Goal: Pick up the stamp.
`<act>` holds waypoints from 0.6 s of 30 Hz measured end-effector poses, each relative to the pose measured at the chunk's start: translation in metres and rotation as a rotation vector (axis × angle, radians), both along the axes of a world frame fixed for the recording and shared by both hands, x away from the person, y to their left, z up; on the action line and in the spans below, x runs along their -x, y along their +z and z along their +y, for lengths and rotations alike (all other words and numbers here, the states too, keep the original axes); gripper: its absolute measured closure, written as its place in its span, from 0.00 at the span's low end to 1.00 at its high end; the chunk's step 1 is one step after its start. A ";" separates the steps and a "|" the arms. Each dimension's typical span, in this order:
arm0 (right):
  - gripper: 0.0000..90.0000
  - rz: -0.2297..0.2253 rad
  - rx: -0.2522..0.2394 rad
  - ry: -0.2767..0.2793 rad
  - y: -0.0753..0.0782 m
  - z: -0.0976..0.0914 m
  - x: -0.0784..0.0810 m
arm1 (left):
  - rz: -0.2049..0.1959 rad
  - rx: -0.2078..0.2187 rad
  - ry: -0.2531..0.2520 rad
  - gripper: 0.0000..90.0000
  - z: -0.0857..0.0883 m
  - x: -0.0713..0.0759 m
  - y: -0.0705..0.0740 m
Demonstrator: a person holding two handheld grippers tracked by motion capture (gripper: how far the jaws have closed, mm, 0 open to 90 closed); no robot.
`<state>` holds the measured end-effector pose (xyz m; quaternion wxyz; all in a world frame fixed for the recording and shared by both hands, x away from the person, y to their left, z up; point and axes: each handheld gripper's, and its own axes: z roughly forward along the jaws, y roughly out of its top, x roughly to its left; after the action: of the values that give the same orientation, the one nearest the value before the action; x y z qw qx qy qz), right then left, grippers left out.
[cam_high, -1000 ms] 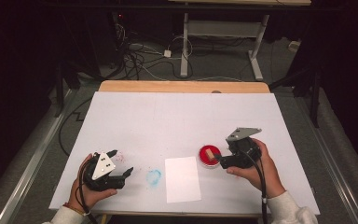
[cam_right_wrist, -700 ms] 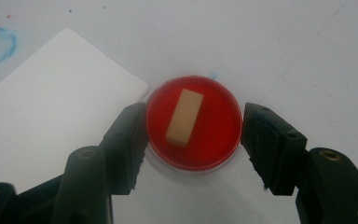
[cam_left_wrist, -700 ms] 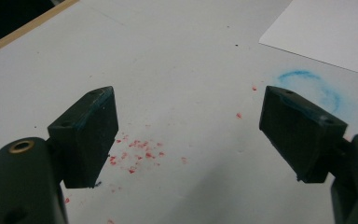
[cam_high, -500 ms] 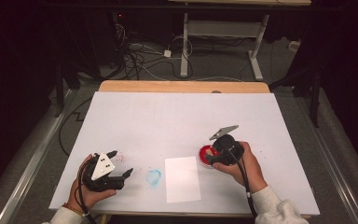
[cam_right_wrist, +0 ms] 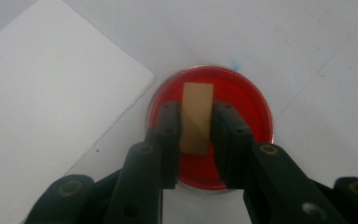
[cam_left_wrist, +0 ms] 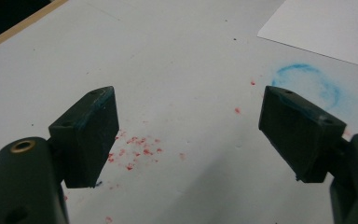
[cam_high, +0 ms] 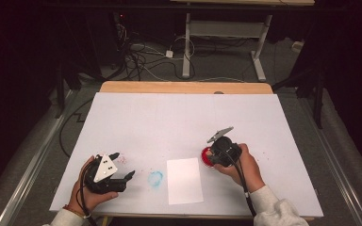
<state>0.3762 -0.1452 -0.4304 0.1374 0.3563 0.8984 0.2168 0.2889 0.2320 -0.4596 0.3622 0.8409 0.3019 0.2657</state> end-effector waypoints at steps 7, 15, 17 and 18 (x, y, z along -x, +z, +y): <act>0.84 -0.001 0.005 0.004 -0.001 -0.001 -0.001 | 0.004 -0.001 -0.003 0.21 -0.001 -0.001 0.000; 0.83 -0.003 0.016 0.013 -0.004 0.000 -0.004 | 0.008 0.000 -0.007 0.21 -0.001 -0.001 0.000; 0.83 -0.005 0.015 0.014 -0.004 0.000 -0.005 | 0.011 0.003 -0.009 0.21 -0.001 -0.001 0.000; 0.84 -0.006 0.013 0.022 -0.004 0.000 -0.005 | 0.008 0.003 -0.011 0.21 -0.001 -0.001 0.001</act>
<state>0.3811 -0.1456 -0.4347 0.1401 0.3450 0.9032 0.2134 0.2895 0.2307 -0.4591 0.3635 0.8431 0.2992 0.2599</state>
